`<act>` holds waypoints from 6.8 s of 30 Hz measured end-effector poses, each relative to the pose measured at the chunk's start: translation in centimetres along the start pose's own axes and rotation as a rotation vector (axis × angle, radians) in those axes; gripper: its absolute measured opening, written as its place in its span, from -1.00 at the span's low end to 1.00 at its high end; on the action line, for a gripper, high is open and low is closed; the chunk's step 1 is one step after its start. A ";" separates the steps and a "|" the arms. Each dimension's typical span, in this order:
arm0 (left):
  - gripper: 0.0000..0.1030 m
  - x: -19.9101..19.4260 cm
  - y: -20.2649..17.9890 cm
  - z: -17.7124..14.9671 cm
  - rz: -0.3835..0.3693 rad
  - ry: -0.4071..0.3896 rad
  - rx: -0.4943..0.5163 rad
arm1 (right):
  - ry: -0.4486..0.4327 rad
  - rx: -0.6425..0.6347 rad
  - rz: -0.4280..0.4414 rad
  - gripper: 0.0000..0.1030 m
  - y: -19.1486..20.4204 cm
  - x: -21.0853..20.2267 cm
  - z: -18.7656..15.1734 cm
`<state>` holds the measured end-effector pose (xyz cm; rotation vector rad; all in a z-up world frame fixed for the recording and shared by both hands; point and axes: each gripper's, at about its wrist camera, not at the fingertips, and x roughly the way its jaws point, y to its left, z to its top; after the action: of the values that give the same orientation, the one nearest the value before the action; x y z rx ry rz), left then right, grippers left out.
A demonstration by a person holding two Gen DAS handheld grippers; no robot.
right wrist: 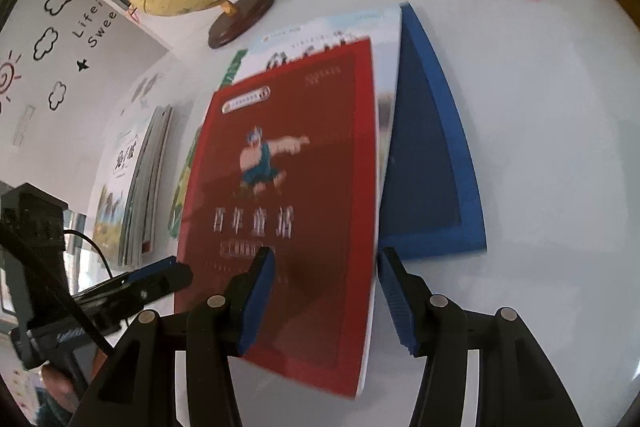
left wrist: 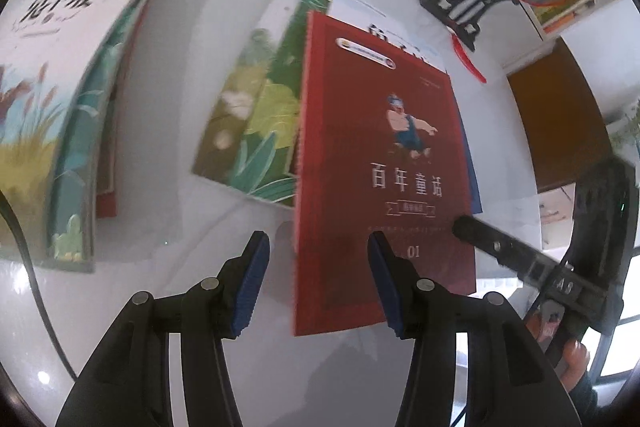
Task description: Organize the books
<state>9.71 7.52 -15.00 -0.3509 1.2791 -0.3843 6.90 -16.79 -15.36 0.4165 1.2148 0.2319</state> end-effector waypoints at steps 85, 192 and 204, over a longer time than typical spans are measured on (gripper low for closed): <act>-0.56 -19.4 10.8 2.6 0.095 -0.472 0.165 | -0.229 -0.451 0.123 -0.47 29.6 -0.5 -0.1; -0.19 -3.0 -4.8 5.5 -0.009 -0.070 0.282 | -0.268 0.056 -0.152 0.05 3.6 -7.2 0.1; -0.20 2.2 -3.5 6.9 0.078 -0.065 0.185 | -0.183 -0.019 -0.111 0.05 0.5 -1.9 4.4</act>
<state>16.66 3.70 -13.58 -0.1550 1.1796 -0.4179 10.44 -17.89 -12.22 0.3447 1.0515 0.1080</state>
